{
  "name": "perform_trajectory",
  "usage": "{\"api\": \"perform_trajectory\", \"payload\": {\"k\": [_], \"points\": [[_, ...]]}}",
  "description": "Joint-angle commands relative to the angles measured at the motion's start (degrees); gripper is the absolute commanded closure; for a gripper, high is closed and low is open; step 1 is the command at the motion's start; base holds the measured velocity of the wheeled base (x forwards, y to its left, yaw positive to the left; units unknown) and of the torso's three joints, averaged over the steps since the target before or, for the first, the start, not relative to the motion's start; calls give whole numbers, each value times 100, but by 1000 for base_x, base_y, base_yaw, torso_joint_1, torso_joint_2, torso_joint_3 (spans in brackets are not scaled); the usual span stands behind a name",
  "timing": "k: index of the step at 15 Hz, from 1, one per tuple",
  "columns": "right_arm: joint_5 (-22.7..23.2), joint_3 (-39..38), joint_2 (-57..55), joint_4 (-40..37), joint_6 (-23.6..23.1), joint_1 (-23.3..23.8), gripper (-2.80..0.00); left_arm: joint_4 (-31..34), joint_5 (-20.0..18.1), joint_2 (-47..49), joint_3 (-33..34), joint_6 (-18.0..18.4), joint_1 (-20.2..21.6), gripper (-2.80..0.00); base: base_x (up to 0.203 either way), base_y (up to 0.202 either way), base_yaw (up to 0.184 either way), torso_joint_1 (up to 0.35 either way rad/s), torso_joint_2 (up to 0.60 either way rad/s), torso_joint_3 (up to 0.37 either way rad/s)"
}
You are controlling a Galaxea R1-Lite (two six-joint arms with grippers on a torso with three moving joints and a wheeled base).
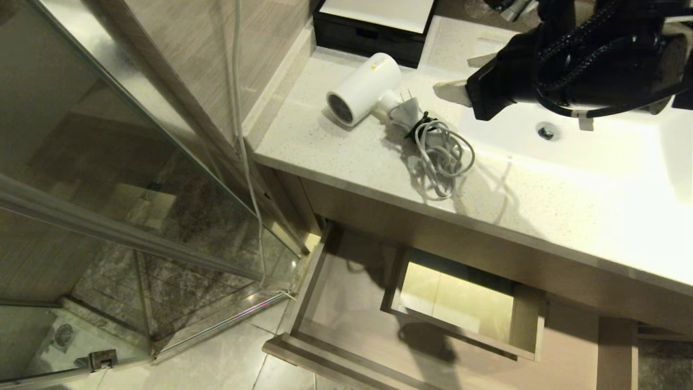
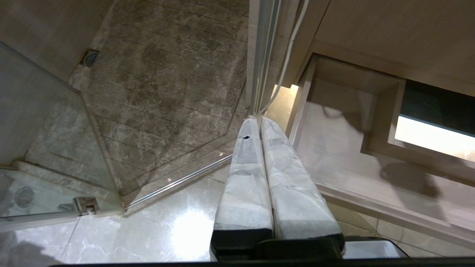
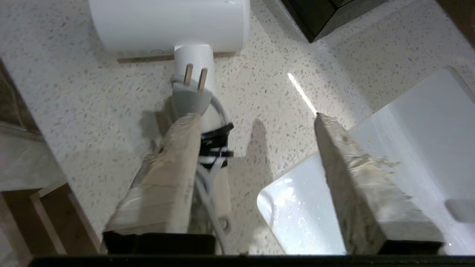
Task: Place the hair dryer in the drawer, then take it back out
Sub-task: Close the drawer
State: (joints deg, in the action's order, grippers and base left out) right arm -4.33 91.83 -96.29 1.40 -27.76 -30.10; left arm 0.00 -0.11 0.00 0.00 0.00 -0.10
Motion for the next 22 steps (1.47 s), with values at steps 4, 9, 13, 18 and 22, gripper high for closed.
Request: {"api": "perform_trajectory", "payload": {"k": [4, 9, 13, 18, 22], "points": [[-33, -1638, 2176, -151, -54, 97, 0, 0, 2, 0, 9, 0, 1, 0, 0, 0, 0, 0, 0, 0], [-631, -2722, 3385, -648, -35, 382, 0, 0, 2, 0, 9, 0, 1, 0, 0, 0, 0, -130, 69, -60], [-1062, -3132, 4130, -1125, 38, 976, 0, 0, 2, 0, 7, 0, 1, 0, 0, 0, 0, -307, 127, -164], [-1175, -3862, 5097, -1107, 52, 1642, 0, 0, 2, 0, 9, 0, 1, 0, 0, 0, 0, -285, 72, -208], [-1176, -4395, 5684, -980, 60, 2238, 0, 0, 2, 0, 9, 0, 1, 0, 0, 0, 0, -257, 15, -241]]}}
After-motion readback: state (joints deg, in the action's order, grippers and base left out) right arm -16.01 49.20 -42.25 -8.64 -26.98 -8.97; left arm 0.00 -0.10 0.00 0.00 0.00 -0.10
